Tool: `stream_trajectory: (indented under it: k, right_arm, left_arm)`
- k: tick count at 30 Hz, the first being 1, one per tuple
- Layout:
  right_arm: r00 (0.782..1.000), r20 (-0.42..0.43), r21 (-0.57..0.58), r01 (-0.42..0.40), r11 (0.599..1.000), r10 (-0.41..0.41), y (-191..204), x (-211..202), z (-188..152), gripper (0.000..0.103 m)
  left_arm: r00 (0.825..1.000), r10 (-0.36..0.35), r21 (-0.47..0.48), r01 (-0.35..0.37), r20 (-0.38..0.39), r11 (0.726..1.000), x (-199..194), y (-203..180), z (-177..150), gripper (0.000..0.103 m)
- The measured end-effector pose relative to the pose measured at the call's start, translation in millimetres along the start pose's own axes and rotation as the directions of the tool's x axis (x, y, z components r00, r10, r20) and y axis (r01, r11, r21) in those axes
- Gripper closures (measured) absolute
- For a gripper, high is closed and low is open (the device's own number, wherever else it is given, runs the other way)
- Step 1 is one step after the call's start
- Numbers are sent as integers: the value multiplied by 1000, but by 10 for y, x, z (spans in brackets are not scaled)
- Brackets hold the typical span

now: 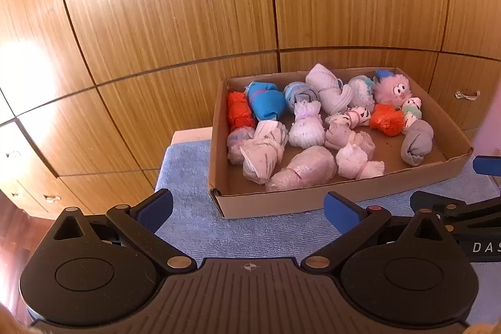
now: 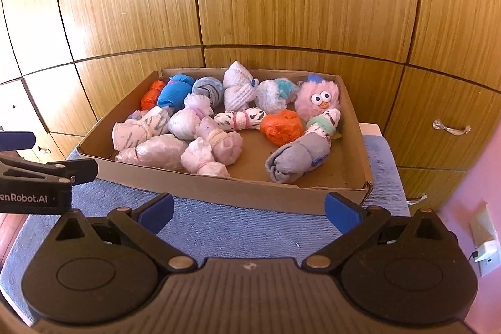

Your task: Organize objects

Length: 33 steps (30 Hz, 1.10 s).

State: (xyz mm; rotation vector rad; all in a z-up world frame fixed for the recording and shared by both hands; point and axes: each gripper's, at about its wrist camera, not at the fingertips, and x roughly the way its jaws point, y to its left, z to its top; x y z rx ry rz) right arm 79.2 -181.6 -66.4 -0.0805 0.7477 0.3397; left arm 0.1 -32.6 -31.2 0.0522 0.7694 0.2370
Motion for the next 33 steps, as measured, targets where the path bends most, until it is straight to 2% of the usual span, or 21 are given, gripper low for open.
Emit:
stream_trajectory:
  k: [18,25,33]
  right_arm:
    - [1000,-13,-27,-18,999,18,34,125,87,1]
    - [1000,-21,-29,-21,999,20,22,231,134,1]
    - [999,-37,-36,-17,999,16,28,384,279,1]
  left_arm:
    - [1000,-23,-21,23,-16,1000,160,-32,139,0]
    - [999,-5,-30,4,-41,1000,304,-52,230,0]
    - [998,8,11,-7,-63,1000,450,-200,392,0]
